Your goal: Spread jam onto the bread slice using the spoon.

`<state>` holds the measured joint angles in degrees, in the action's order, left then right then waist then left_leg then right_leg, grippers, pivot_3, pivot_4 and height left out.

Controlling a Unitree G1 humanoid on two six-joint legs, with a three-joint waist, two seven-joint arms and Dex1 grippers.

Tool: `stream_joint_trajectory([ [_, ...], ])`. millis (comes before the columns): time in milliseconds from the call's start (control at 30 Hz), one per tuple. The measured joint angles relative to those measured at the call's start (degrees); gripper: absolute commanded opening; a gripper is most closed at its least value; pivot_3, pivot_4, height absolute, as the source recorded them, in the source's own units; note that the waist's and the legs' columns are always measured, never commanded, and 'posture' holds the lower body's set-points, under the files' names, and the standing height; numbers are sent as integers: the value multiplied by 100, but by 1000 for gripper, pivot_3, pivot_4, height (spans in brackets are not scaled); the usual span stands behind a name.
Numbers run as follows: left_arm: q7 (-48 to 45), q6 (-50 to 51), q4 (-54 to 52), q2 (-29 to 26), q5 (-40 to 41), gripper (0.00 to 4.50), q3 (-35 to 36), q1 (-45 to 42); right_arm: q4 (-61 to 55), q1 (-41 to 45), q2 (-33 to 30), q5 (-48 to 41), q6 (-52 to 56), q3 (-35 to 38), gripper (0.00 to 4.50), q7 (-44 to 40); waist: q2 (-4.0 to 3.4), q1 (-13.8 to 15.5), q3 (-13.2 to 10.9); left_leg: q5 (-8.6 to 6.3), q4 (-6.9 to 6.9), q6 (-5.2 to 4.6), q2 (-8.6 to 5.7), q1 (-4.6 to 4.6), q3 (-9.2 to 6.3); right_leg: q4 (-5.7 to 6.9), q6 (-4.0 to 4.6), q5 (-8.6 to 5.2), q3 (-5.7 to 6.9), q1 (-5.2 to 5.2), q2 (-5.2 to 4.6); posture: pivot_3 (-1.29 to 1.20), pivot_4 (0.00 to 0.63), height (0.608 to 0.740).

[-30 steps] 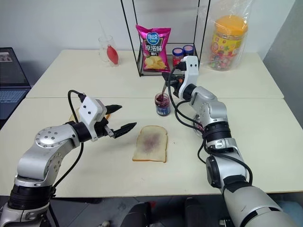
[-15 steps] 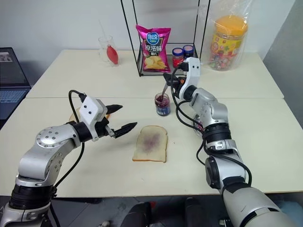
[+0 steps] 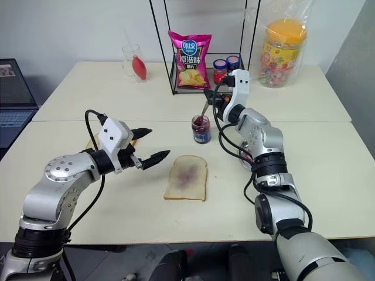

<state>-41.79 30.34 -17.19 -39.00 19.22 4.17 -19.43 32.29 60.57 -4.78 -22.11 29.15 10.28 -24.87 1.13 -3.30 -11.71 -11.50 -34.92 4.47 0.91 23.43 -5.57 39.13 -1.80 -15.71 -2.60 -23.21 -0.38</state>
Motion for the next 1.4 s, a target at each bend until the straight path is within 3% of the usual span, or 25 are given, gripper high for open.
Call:
stream_joint_trajectory([
  [1400, 9, 9, 112, 99, -34, 4500, -46, -97, -363, -178, -61, -565, 543, 366, 21, 362, 0, 2, 0, 0, -1, 0, 0, 0, 0, 1, 0, 0, 0, 0, 0, 0, 150, 740],
])
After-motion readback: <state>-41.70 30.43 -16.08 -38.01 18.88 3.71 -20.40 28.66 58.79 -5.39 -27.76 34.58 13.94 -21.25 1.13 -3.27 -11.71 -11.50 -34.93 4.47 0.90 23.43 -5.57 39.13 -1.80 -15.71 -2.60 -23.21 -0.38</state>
